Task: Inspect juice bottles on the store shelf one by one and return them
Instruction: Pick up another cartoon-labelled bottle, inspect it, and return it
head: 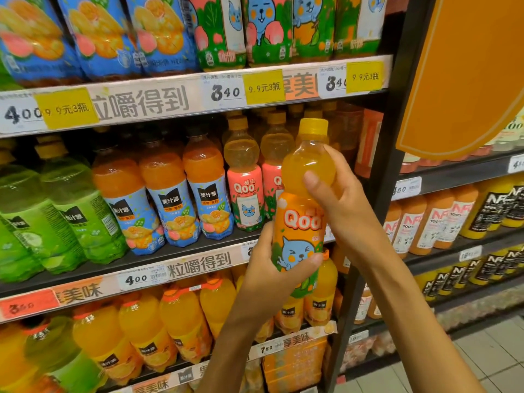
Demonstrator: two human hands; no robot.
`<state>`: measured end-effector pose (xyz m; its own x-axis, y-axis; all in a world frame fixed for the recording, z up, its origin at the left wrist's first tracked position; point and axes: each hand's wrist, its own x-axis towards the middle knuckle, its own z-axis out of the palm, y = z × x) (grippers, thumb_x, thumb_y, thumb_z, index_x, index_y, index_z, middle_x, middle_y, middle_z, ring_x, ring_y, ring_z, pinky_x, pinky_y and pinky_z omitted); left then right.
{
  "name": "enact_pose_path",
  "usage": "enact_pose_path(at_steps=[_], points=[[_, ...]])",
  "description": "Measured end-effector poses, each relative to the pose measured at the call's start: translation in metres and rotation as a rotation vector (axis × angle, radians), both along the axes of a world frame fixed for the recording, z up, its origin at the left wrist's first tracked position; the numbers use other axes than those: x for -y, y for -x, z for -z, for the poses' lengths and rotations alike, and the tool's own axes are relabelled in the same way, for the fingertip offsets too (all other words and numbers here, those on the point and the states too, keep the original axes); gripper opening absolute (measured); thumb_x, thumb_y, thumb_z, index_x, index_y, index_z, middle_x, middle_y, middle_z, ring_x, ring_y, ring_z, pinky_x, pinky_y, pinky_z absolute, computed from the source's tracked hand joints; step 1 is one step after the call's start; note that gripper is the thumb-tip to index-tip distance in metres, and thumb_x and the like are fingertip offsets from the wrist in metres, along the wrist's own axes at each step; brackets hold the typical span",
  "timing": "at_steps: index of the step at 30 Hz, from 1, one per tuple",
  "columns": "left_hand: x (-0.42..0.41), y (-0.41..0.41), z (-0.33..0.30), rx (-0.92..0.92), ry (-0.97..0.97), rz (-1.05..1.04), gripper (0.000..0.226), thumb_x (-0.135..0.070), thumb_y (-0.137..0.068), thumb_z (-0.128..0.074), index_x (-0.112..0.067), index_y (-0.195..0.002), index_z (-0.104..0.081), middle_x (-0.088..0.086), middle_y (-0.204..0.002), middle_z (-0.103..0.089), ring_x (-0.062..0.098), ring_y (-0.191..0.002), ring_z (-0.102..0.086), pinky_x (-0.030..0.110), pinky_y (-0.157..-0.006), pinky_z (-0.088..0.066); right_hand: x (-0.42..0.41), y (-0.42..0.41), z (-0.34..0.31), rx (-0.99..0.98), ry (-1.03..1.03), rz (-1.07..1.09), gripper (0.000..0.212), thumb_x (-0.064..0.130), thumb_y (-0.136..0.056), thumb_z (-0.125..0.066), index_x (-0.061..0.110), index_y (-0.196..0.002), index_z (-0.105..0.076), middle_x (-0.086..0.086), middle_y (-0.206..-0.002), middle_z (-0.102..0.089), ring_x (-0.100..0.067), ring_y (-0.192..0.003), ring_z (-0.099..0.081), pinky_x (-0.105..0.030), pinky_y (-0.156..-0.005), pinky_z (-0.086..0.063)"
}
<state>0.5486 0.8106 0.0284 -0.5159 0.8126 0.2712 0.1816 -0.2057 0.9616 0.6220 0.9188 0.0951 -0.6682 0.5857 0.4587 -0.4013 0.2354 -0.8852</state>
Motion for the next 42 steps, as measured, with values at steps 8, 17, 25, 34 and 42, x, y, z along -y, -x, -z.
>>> enact_pose_path(at_steps=[8, 17, 25, 34, 42], points=[[-0.010, 0.014, 0.013, -0.248, 0.013, -0.135, 0.075, -0.028, -0.066, -0.079, -0.033, -0.130, -0.042, -0.009, -0.128, -0.055, 0.007, -0.122, -0.050, 0.029, -0.098, -0.047, 0.004, -0.011, 0.011, -0.076, -0.129, -0.107, 0.063, 0.016, -0.070, -0.080, 0.031, -0.125, -0.053, 0.014, -0.118, -0.066, -0.011, -0.111, -0.063, -0.022, -0.081, -0.053], [-0.012, 0.027, 0.015, -0.243, -0.160, -0.092, 0.066, -0.031, -0.076, -0.076, -0.033, -0.134, -0.045, -0.016, -0.129, -0.057, 0.007, -0.123, -0.052, 0.024, -0.096, -0.048, 0.011, -0.022, 0.020, -0.063, -0.309, -0.217, 0.070, 0.014, -0.070, -0.079, 0.025, -0.131, -0.048, -0.002, -0.132, -0.055, -0.023, -0.127, -0.051, -0.029, -0.100, -0.045], [0.005, 0.024, 0.009, -0.141, -0.067, 0.127, 0.073, -0.025, -0.057, -0.087, -0.056, -0.112, -0.051, -0.019, -0.117, -0.064, 0.002, -0.110, -0.060, 0.018, -0.083, -0.050, -0.004, -0.020, 0.004, -0.030, -0.165, -0.300, 0.073, 0.035, -0.070, -0.079, 0.024, -0.134, -0.047, -0.009, -0.129, -0.061, -0.028, -0.117, -0.061, -0.039, -0.091, -0.052], [0.008, 0.010, 0.015, 0.202, -0.079, 0.333, 0.063, -0.053, -0.065, -0.078, -0.034, -0.122, -0.059, 0.000, -0.125, -0.064, 0.019, -0.116, -0.060, 0.026, -0.088, -0.051, -0.006, -0.011, 0.000, -0.172, 0.147, -0.395, 0.069, 0.045, -0.068, -0.081, 0.014, -0.123, -0.052, -0.005, -0.107, -0.071, -0.022, -0.093, -0.070, -0.034, -0.078, -0.055], [-0.003, -0.010, 0.014, 0.236, -0.058, -0.004, 0.053, -0.057, -0.080, -0.047, -0.025, -0.121, -0.057, -0.005, -0.111, -0.071, 0.015, -0.105, -0.066, 0.026, -0.083, -0.055, -0.005, -0.010, -0.005, -0.105, 0.116, -0.020, 0.035, 0.037, -0.085, -0.060, 0.020, -0.115, -0.058, 0.004, -0.099, -0.072, -0.015, -0.094, -0.070, -0.029, -0.077, -0.056]])
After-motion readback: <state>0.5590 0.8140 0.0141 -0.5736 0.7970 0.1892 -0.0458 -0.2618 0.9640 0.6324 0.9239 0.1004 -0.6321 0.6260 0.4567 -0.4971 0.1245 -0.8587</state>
